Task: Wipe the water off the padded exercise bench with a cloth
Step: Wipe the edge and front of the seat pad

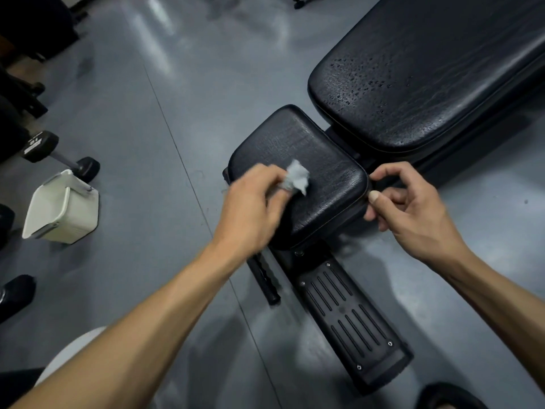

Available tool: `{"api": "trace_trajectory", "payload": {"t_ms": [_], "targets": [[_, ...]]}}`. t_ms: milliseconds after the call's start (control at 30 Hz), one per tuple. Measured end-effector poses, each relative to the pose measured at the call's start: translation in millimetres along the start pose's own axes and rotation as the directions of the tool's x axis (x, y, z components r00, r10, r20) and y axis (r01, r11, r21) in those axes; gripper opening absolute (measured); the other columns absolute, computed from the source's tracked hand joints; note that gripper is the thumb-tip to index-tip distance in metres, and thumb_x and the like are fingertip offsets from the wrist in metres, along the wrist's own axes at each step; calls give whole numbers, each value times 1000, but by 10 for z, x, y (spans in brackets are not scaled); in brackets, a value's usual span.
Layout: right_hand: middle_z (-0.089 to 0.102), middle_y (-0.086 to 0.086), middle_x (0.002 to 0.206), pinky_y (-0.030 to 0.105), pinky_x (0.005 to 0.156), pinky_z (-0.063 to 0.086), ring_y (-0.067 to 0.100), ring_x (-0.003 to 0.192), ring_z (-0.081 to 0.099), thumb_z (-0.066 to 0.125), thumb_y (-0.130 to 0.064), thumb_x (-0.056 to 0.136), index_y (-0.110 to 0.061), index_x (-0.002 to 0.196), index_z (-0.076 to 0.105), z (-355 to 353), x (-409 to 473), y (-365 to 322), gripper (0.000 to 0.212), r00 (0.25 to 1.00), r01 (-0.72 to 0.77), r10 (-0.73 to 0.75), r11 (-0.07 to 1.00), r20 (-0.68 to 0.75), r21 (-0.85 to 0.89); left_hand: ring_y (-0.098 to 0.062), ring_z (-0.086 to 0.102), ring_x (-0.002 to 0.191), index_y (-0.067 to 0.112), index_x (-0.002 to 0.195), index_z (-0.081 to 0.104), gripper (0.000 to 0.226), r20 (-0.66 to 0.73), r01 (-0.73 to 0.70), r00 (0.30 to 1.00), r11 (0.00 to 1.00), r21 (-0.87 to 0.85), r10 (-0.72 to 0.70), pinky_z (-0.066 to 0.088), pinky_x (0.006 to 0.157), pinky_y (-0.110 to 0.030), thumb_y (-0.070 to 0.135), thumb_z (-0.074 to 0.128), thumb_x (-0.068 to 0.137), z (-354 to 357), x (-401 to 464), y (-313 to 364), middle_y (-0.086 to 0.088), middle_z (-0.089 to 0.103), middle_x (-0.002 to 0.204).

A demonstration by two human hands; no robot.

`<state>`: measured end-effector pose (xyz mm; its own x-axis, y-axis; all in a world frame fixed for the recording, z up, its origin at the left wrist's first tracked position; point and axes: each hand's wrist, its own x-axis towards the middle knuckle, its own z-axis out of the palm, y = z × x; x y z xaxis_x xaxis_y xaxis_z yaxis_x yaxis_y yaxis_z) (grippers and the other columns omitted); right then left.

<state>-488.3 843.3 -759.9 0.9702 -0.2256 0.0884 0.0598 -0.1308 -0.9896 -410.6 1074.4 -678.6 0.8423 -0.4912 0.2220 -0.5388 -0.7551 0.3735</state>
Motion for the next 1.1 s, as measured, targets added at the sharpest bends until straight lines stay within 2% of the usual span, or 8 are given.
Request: {"api": "trace_trajectory", "payload": {"t_ms": [100,233,433,633,867,967,1033,1100], "targets": [[69,10,69,28,59,51,22,56,56,58,-9,101,-25,113,55,1,2,-4,20,1000,-2,2,1000,-6,2,-1,48,81,17,102,70,9,100,-172,980,985,-3,171,37,76,-8,14,69,93,-73,-86,3,9,58,91],[69,11,69,30,60,51,23,56,56,58,-10,101,-26,113,55,6,-9,7,20,1000,-4,4,1000,-10,9,-14,50,82,18,100,66,4,-81,78,994,993,85,-72,39,73,-27,19,67,96,-29,160,-296,5,56,92],[68,11,69,32,60,50,24,57,55,58,-9,101,-26,112,54,31,0,16,21,1000,-11,12,1000,-20,17,-2,51,87,13,108,69,15,61,-182,981,983,-27,183,36,81,-6,8,66,94,50,-392,112,11,55,102],[68,11,69,27,59,50,22,56,55,57,-8,102,-24,113,54,54,-20,-6,20,1000,-5,5,1000,-31,12,0,47,84,15,105,70,9,-138,-42,990,998,-43,35,36,77,-8,15,67,97,165,74,38,8,57,97],[68,10,69,28,60,50,21,56,55,57,-9,102,-28,111,54,58,-18,-11,21,999,-6,6,1000,-37,-1,-21,60,92,9,111,73,21,-8,-352,936,936,-6,352,48,81,-29,12,58,96,130,-196,-35,-3,63,104],[69,10,70,27,61,50,20,56,56,56,-11,102,-28,112,53,63,-30,-11,20,999,-10,9,1000,-38,-5,-12,56,90,14,110,73,20,-116,-116,986,992,53,122,45,81,-26,7,63,94,48,35,-484,5,59,101],[69,10,70,28,61,50,19,55,56,56,-11,102,-30,111,53,69,-29,-6,21,999,-11,11,1000,-47,1,-11,55,86,19,109,71,13,-183,125,976,992,27,-118,47,82,-31,15,65,98,5,151,-695,7,58,98],[69,10,69,28,61,49,18,55,56,56,-10,102,-29,110,53,82,-21,-6,22,998,-20,21,1000,-54,20,-8,51,82,20,106,70,9,-204,208,957,978,-10,-206,47,82,-35,21,64,99,27,140,-613,6,56,96]]}}
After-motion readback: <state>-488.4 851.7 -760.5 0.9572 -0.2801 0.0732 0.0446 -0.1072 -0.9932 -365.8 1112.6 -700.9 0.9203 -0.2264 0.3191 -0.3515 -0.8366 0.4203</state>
